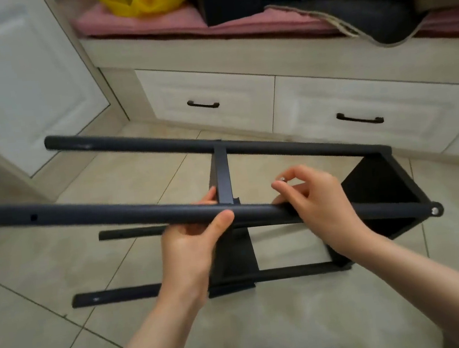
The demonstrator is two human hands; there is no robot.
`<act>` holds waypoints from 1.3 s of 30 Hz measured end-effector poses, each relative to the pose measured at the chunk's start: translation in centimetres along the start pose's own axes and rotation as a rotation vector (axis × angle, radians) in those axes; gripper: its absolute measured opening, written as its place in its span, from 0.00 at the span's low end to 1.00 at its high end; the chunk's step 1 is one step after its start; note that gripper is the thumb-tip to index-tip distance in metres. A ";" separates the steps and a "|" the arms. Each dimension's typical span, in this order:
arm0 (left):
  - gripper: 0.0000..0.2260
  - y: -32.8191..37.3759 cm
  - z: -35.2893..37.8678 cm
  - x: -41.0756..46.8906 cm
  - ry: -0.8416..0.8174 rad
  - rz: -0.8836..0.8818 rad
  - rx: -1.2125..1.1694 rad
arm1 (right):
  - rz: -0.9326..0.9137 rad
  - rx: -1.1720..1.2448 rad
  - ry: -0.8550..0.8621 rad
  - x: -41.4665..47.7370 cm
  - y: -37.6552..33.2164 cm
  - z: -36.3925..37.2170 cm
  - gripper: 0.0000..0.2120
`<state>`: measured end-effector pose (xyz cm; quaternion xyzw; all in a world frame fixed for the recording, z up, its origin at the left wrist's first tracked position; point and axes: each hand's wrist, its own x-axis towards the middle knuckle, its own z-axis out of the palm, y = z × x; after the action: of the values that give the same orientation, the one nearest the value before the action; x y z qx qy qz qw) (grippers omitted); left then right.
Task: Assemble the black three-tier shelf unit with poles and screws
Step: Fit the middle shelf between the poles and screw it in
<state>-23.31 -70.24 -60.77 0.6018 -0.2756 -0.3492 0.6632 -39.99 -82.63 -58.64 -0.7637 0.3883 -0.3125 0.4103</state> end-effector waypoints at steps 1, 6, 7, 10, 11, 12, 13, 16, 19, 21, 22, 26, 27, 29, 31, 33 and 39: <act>0.23 -0.8 -0.3 -0.4 0.015 -0.027 -0.022 | 0.002 -0.031 -0.020 -0.3 0.4 0.3 0.03; 0.23 -3.5 -1.7 -2.2 0.073 -0.121 -0.063 | 0.050 -0.153 -0.102 -1.2 1.3 2.3 0.05; 0.23 -3.7 -1.8 -2.4 0.073 -0.124 -0.065 | 0.041 -0.175 -0.101 -1.3 1.2 2.5 0.09; 0.22 -3.8 -1.9 -2.9 0.097 -0.121 -0.071 | 0.014 -0.203 -0.084 -1.6 1.0 2.8 0.14; 0.22 -3.8 -1.9 -3.1 0.115 -0.126 -0.065 | 0.007 -0.210 -0.083 -1.8 1.0 2.9 0.15; 0.21 -3.9 -2.0 -3.3 0.132 -0.133 -0.064 | -0.003 -0.223 -0.080 -2.0 0.9 3.0 0.15; 0.21 -4.0 -2.1 -3.4 0.144 -0.141 -0.069 | -0.012 -0.233 -0.077 -2.2 0.9 3.1 0.15; 0.23 -4.2 -2.5 -4.0 0.170 -0.167 -0.082 | -0.023 -0.242 -0.089 -3.0 1.0 3.5 0.16; 0.26 -4.2 -2.8 -4.5 0.185 -0.188 -0.073 | -0.025 -0.260 -0.106 -3.6 1.0 3.7 0.17; 0.25 -4.1 -2.8 -4.9 0.193 -0.202 -0.056 | -0.025 -0.283 -0.114 -3.8 1.0 3.8 0.18; 0.24 -4.0 -2.8 -5.1 0.202 -0.214 -0.041 | -0.022 -0.299 -0.118 -3.8 1.0 3.8 0.18; 0.25 -3.9 -3.4 -5.8 0.225 -0.268 0.088 | 0.015 -0.322 -0.142 -4.0 0.9 3.8 0.17; 0.26 -3.9 -3.6 -5.9 0.233 -0.286 0.128 | 0.016 -0.326 -0.152 -4.2 0.9 3.8 0.17; 0.26 -3.8 -4.1 -6.0 0.240 -0.311 0.178 | 0.005 -0.346 -0.161 -4.6 1.0 3.9 0.17; 0.25 -3.6 -4.2 -6.1 0.229 -0.324 0.212 | -0.009 -0.388 -0.165 -4.7 1.1 3.9 0.18; 0.24 -3.2 -4.0 -6.3 0.223 -0.356 0.254 | -0.032 -0.434 -0.158 -4.7 1.2 4.0 0.19; 0.27 -1.3 -4.1 -6.9 0.180 -0.155 0.951 | -0.099 -0.476 -0.140 -5.1 1.1 4.1 0.21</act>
<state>-24.42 -62.30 -62.20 0.8845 -0.3006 -0.1795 0.3082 -39.64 -77.13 -62.30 -0.8767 0.3837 -0.1785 0.2287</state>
